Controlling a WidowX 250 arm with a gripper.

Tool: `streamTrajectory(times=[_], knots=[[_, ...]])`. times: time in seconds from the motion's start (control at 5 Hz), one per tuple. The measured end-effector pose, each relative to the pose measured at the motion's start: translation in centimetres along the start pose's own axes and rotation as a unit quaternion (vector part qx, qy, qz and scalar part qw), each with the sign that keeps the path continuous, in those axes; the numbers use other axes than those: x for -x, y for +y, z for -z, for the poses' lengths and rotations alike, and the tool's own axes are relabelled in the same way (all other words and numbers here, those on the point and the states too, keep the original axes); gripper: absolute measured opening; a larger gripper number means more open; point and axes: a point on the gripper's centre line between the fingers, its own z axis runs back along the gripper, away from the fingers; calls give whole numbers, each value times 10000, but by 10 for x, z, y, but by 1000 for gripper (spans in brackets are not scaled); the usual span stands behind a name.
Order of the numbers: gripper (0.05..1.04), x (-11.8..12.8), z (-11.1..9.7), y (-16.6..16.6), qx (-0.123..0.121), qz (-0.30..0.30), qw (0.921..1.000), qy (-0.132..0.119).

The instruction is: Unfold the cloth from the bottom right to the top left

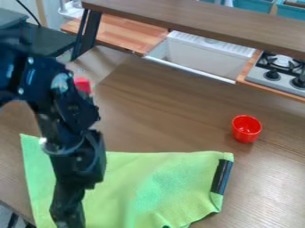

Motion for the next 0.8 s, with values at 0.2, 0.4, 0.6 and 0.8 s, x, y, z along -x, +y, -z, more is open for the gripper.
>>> streamTrajectory(times=[0.2,0.4,0.6,0.8], knots=[[1000,-1,15,-14,41,334,9994,62],[1000,-4,26,-21,20,535,9986,5],[999,-6,41,-25,-20,632,9979,-121],[954,-9,48,-25,-26,755,9970,-136]])
